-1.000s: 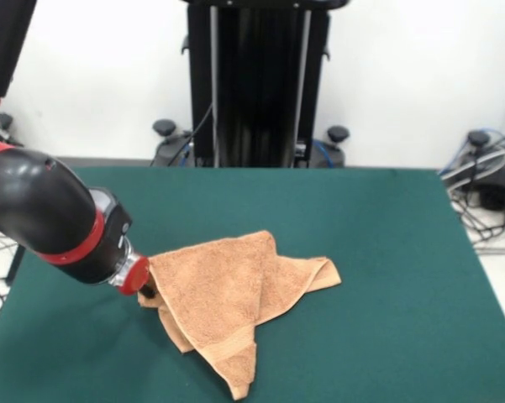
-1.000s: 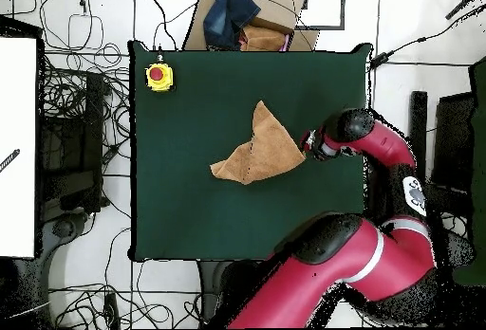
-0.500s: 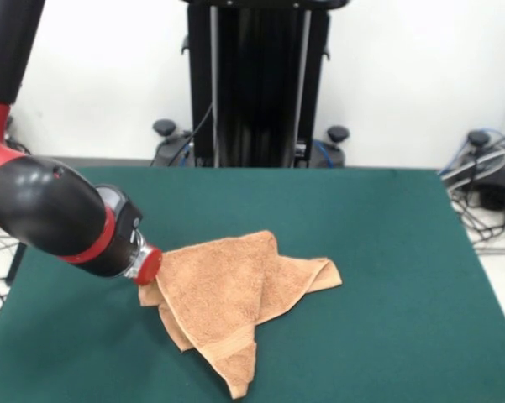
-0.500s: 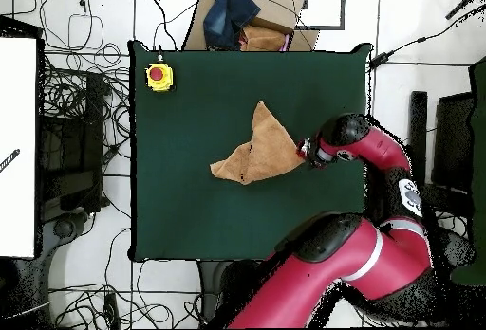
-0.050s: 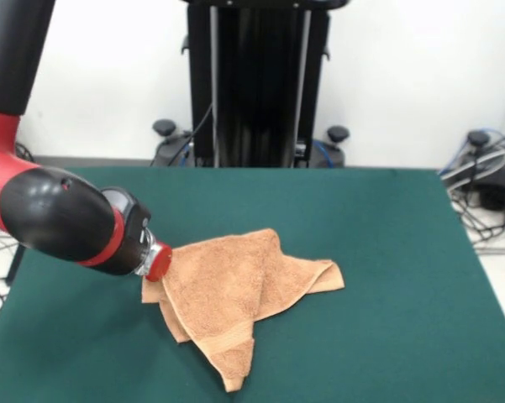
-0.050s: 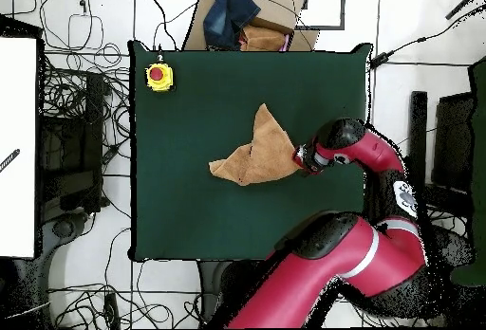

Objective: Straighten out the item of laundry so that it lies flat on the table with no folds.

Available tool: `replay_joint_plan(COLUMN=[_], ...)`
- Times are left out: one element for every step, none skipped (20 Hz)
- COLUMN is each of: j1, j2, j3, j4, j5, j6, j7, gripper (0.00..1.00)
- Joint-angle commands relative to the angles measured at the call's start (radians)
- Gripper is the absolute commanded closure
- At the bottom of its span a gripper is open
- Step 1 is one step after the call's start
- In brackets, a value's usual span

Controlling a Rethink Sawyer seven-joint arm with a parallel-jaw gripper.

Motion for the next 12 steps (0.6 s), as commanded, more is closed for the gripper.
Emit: replay_joint_plan(j1=[-0.003,-0.001,0.0,0.003,0.005,0.003,0.001,0.0,0.002,0.003,0.005,0.006], j2=[0.065,0.072,0.078,0.081,0.085,0.078,0.074,0.066,0.062,0.062,0.063,0.06], j3=[0.078,0.078,0.08,0.078,0.075,0.075,0.078,0.079,0.076,0.075,0.074,0.072], j4=[-0.02,-0.037,-0.053,-0.066,-0.078,-0.07,-0.063,-0.049,-0.047,-0.049,-0.056,-0.05], j5=[-0.048,-0.048,-0.047,-0.047,-0.047,-0.046,-0.045,-0.045,-0.046,-0.046,-0.047,-0.049], j6=[0.023,0.018,0.013,0.02,0.027,-0.005,-0.03,-0.057,-0.067,-0.065,-0.066,-0.074], j7=[-0.183,-0.178,-0.176,-0.171,-0.166,-0.158,-0.157,-0.153,-0.146,-0.144,-0.141,-0.139], gripper=[0.0,0.0,0.0,0.0,0.0,0.0,0.0,0.0,0.0,0.0,1.0,1.0])
